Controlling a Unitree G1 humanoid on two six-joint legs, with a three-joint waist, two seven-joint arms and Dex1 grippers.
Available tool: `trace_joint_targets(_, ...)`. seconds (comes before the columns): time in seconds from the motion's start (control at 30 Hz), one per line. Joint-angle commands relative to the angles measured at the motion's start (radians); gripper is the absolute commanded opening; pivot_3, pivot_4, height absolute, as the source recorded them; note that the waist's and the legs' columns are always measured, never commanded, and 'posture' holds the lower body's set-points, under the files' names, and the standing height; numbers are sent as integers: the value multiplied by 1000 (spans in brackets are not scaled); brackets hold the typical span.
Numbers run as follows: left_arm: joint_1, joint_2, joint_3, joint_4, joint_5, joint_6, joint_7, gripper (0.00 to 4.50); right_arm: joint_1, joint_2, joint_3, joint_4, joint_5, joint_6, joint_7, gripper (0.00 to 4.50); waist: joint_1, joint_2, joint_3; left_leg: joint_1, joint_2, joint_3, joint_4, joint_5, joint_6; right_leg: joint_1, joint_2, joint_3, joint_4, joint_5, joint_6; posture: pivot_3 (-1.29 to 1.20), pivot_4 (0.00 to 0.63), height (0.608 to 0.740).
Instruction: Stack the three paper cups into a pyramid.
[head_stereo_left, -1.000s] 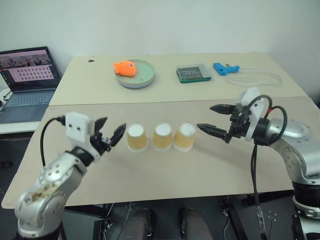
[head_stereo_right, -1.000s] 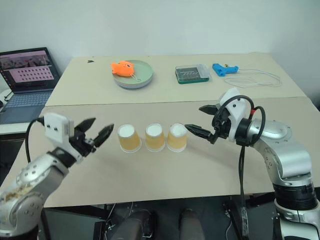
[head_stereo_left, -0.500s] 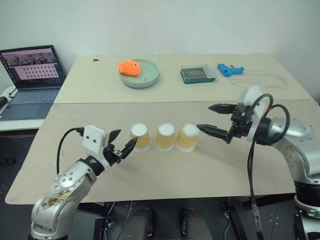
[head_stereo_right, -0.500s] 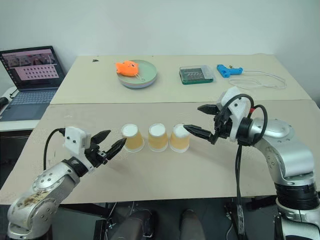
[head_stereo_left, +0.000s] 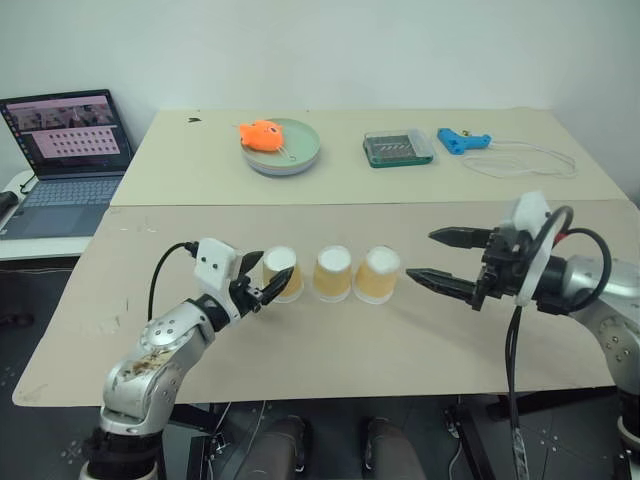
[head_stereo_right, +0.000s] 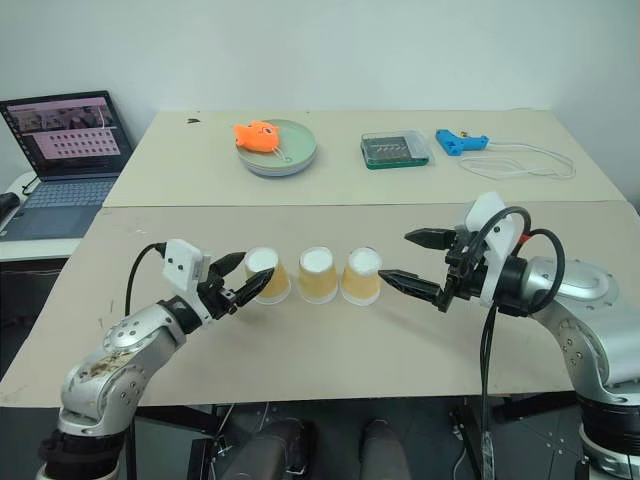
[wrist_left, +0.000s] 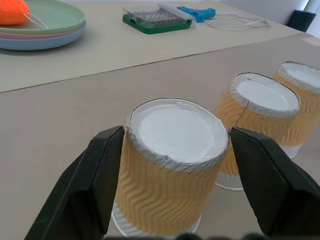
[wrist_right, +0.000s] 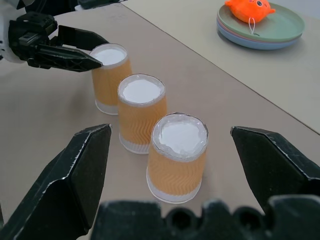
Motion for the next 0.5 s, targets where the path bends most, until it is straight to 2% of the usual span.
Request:
trace_joint_targets(0.03, -34, -9, -11, 23, 29, -47, -23, 3555, 1, -14, -51, -30, 39, 2, -3, 4450, -1, 0, 0, 0, 0, 0, 0, 0, 0, 0, 0, 0, 0, 0, 0, 0, 150, 730)
trace_joint_targets(0.5, -72, -31, -10, 76, 59, -76, -50, 3555, 5, -14, -38, -11, 39, -14, 2, 4450, -1, 0, 0, 0, 0, 0, 0, 0, 0, 0, 0, 0, 0, 0, 0, 0, 150, 730)
